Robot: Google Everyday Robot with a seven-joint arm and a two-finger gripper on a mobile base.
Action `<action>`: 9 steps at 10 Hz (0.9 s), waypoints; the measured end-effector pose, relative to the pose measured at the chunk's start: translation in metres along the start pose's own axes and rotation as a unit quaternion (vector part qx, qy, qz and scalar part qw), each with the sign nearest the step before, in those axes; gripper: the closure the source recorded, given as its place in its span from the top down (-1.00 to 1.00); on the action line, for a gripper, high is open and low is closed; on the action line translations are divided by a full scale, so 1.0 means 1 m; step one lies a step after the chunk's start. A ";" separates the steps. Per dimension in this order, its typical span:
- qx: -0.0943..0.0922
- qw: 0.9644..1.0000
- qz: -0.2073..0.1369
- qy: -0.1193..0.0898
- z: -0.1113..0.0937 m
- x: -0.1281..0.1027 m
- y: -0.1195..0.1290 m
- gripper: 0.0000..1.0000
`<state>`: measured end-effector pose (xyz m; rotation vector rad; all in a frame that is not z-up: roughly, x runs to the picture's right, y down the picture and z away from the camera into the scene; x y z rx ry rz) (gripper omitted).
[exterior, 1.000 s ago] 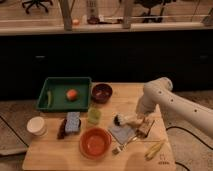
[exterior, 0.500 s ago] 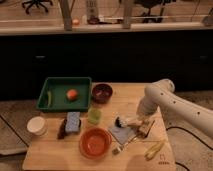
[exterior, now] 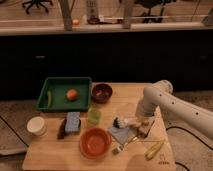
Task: Place brush in red bowl
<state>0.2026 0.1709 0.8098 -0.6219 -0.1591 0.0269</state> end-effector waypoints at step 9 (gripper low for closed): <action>-0.003 1.000 0.000 -0.007 0.003 -0.014 0.001 0.51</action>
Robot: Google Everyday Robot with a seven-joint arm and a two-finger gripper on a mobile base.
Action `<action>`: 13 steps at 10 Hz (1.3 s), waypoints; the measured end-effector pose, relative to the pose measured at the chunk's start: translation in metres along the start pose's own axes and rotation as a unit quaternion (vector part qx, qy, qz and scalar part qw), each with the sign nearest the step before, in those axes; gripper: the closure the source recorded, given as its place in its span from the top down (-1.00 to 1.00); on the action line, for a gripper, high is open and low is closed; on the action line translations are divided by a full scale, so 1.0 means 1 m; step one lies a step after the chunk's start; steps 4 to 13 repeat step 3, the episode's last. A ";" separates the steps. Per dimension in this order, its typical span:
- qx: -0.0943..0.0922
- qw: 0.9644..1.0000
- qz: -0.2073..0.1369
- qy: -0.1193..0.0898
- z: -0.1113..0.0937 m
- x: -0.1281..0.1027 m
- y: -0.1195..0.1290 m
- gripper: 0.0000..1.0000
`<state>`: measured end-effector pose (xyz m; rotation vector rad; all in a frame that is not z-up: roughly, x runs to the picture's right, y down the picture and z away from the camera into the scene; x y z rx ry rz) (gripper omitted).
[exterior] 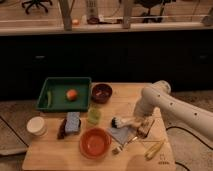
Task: Place brush in red bowl
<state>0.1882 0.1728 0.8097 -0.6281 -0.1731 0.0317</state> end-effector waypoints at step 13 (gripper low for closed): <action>-0.010 1.000 -0.007 -0.001 0.007 -0.006 0.000 0.60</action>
